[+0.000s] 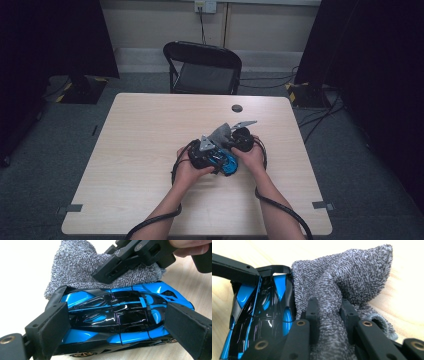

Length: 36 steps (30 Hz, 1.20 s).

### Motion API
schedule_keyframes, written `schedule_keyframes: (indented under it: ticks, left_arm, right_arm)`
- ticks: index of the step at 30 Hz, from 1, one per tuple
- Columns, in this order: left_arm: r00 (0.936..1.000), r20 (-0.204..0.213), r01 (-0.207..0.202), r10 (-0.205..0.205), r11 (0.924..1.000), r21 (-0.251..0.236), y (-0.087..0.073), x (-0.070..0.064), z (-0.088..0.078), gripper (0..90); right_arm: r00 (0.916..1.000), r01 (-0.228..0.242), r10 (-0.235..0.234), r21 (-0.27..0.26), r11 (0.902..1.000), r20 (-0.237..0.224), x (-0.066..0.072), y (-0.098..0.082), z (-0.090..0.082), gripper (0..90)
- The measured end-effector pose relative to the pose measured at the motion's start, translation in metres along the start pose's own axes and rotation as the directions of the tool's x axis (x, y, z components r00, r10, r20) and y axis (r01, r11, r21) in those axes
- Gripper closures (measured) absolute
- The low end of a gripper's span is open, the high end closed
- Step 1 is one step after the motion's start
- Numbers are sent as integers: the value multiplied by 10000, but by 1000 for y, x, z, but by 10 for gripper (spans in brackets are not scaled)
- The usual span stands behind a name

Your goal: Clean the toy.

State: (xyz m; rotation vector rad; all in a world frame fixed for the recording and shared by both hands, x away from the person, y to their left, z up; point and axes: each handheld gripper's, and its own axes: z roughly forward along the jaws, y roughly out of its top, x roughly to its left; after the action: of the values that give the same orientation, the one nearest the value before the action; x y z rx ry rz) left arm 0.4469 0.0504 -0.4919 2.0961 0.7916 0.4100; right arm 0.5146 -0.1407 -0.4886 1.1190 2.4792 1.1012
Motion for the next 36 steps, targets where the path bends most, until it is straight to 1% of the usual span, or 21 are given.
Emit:
schedule_keyframes:
  ticks: [4,9,13,18,19,22,28,36]
  left_arm:
    - [10000,-10,-2,2,10000,1,0,0,0,62]
    - [10000,-17,-29,29,10000,-3,0,0,0,62]
    - [10000,-18,-24,24,10000,-8,0,0,0,64]
    - [10000,-20,-3,3,10000,-38,0,0,0,65]
    - [10000,-25,-1,1,10000,-44,0,0,0,65]
    - [10000,-15,8,-8,10000,-65,-1,0,0,65]
    - [10000,-12,7,-7,10000,-75,-1,0,0,65]
    - [10000,49,-2,3,10000,-63,0,-1,0,65]
  right_arm:
    - [10000,63,-62,86,9999,-54,-1,-1,-2,732]
    - [9999,81,-80,64,9999,-139,-3,-4,-5,732]
    - [9995,221,-219,78,9997,-210,-4,-7,-9,732]
    - [9993,136,-134,63,9999,-341,-8,-12,-15,732]
    - [9992,176,-173,62,9998,-373,-8,-13,-16,732]
    - [9991,186,-185,24,9998,-392,-9,-17,-19,732]
    - [9990,38,-42,-105,9999,-454,-11,-25,-26,732]
    - [9987,50,-61,-218,9998,-501,-11,-37,-38,731]
